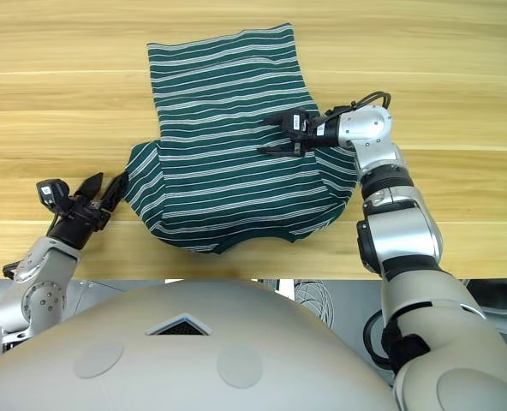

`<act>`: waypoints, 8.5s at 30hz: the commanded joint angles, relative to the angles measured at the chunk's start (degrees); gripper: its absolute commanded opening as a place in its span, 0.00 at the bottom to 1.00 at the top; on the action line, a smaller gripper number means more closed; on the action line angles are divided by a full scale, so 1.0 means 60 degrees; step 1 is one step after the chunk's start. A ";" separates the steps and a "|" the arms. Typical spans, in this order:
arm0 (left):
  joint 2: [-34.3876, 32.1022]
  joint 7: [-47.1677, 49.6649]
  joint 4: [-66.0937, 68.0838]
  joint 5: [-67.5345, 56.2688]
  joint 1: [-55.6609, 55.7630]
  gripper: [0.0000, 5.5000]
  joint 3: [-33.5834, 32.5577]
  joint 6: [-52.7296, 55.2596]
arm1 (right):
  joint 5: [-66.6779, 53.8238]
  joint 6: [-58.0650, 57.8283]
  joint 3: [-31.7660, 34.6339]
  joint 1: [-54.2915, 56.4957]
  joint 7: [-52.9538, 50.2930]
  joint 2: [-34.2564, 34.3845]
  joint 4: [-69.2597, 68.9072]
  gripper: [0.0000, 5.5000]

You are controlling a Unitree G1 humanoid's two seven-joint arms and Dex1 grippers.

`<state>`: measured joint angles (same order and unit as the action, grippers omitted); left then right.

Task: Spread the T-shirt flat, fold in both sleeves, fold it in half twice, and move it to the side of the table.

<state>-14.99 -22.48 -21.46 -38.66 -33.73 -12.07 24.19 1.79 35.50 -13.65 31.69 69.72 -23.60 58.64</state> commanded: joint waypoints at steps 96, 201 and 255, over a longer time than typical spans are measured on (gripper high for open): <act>-0.0410 -0.3061 0.9369 0.3082 1.1638 0.74 0.2968 -0.1659 | -0.5231 -0.4439 0.5067 -0.8449 -0.1743 -0.1812 -0.7617 0.50; -0.3230 -0.5453 0.4690 0.4614 0.5068 0.75 0.0147 -0.7081 | -0.1303 0.2775 -0.0418 -0.4503 0.1271 -0.4609 -0.3965 0.89; -0.5446 -0.2891 0.5234 0.9615 0.3046 0.43 0.5202 -1.2814 | -0.2420 0.1118 -0.1346 -0.4305 0.2183 -0.3311 -0.4670 0.00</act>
<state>-45.23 -36.92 7.42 17.23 -13.80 17.20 -54.28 -14.02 43.01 -21.92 6.33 82.28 -44.03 30.42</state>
